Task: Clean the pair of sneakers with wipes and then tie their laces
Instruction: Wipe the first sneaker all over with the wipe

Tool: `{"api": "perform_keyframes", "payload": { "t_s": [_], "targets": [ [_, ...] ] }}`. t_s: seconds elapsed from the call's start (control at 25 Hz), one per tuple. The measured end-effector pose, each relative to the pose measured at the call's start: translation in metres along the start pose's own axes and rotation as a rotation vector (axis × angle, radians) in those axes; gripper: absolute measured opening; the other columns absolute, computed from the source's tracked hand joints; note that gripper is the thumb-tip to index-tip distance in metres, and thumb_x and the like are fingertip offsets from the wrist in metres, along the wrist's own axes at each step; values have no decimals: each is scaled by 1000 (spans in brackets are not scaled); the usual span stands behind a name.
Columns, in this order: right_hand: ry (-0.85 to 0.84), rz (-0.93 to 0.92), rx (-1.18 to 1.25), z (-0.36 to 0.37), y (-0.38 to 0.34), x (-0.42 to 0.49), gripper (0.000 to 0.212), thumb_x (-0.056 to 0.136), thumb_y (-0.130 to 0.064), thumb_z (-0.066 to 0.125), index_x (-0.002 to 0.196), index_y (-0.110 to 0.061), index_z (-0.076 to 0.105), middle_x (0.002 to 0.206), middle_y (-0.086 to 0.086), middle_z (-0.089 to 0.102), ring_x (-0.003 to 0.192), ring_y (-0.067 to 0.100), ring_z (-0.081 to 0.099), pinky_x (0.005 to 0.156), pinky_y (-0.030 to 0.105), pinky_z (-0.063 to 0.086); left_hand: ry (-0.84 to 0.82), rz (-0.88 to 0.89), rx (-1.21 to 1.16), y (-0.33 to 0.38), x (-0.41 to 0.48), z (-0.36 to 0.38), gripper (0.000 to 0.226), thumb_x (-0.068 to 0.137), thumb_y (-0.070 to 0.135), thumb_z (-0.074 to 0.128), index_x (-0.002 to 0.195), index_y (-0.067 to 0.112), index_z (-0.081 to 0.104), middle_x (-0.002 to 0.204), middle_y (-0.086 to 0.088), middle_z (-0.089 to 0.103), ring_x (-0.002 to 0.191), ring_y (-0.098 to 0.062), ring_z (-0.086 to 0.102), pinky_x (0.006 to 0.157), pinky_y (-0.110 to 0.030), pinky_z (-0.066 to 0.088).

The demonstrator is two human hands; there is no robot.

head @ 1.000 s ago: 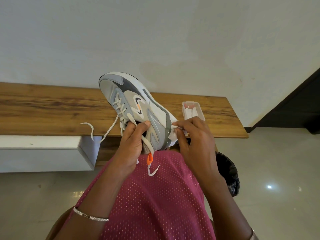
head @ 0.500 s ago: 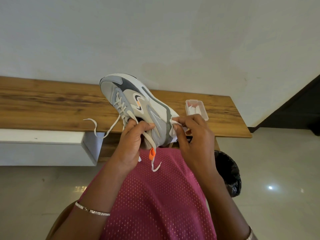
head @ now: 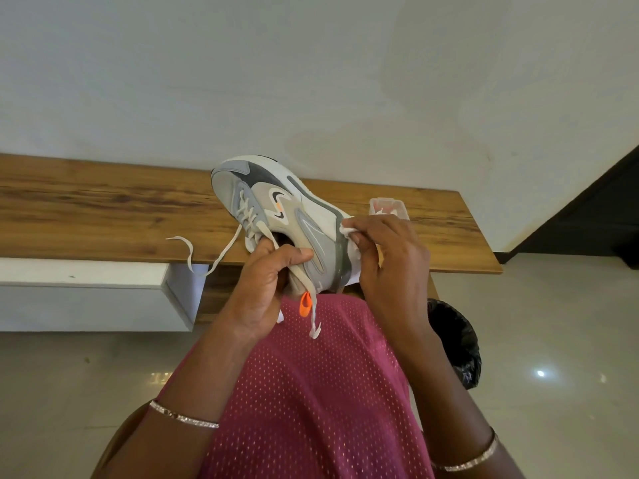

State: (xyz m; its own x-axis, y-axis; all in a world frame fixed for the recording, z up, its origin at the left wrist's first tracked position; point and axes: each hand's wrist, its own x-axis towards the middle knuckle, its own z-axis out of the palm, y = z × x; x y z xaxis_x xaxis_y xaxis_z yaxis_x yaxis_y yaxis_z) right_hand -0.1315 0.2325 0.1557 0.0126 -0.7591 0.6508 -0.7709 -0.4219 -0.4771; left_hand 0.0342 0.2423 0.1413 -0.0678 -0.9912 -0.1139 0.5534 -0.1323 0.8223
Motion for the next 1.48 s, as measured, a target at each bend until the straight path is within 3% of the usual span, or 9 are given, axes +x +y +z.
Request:
{"api": "perform_keyframes", "payload": {
  "t_s": [0.16, 0.32, 0.48, 0.8, 0.92, 1.0, 1.16, 1.28, 1.48],
  "targets": [
    [56, -35, 12, 3, 0, -36, 28, 86, 7, 69, 107, -10, 74, 103, 0, 71, 103, 9, 58, 84, 14, 47, 13, -23, -79, 5, 4, -8, 44, 63, 0, 72, 106, 7, 64, 86, -6, 73, 73, -14, 71, 59, -27, 57],
    [78, -51, 34, 5, 6, -48, 29, 84, 7, 72, 108, -9, 74, 104, 2, 72, 100, 9, 62, 84, 18, 52, -20, -70, -106, 5, 7, -17, 29, 54, 10, 72, 79, 3, 60, 63, -12, 50, 41, -17, 50, 42, -27, 44],
    [149, -26, 55, 1, -4, -22, 25, 86, 3, 72, 108, -8, 72, 102, 2, 72, 101, 3, 57, 81, 15, 49, -101, -86, -153, 9, 6, -18, 46, 54, 5, 68, 97, -3, 55, 65, -17, 60, 47, -21, 60, 45, -27, 53],
    [-78, -198, -109, 5, -22, 20, 15, 86, -3, 71, 99, -9, 75, 98, 3, 73, 94, 21, 63, 83, 15, 34, -278, -27, -10, 6, 4, -11, 71, 55, -11, 62, 124, 4, 59, 104, -16, 70, 94, -23, 70, 65, -27, 58],
    [-49, -217, -159, 2, -23, -3, 17, 83, -3, 74, 99, -6, 74, 98, 6, 72, 94, 20, 63, 83, 19, 39, -203, -21, 23, 5, -1, -7, 47, 72, -22, 47, 80, 16, 73, 76, -4, 71, 78, -15, 70, 60, -23, 57],
    [-36, -140, -104, 0, -24, -21, 17, 84, -2, 74, 101, -8, 73, 99, 4, 71, 95, 17, 61, 82, 17, 40, -143, -26, 16, 2, -3, -6, 49, 81, -26, 32, 64, 12, 58, 60, 2, 66, 65, -10, 69, 56, -21, 56],
    [-62, 10, 15, -4, -22, -32, 15, 87, -4, 71, 99, -12, 73, 98, -3, 70, 93, 12, 62, 72, 30, 54, -144, -48, -50, 3, -1, -4, 18, 85, -3, 48, 94, 3, 61, 86, -8, 73, 77, -18, 69, 61, -28, 56],
    [-53, 17, 157, -7, -27, -18, 15, 88, -3, 70, 100, -12, 73, 96, -5, 71, 90, 9, 62, 72, 33, 54, -144, -42, -27, 6, -3, 4, 41, 96, 31, 57, 127, 4, 60, 101, -10, 71, 84, -19, 68, 64, -28, 56],
    [-80, -135, 147, -3, -38, -16, 16, 88, 1, 69, 99, -10, 74, 100, -3, 72, 97, 15, 63, 79, 34, 52, -127, -11, 18, 16, -5, 9, 69, 95, 67, 30, 122, 12, 62, 88, -8, 67, 72, -17, 65, 56, -27, 51]
  ]
}}
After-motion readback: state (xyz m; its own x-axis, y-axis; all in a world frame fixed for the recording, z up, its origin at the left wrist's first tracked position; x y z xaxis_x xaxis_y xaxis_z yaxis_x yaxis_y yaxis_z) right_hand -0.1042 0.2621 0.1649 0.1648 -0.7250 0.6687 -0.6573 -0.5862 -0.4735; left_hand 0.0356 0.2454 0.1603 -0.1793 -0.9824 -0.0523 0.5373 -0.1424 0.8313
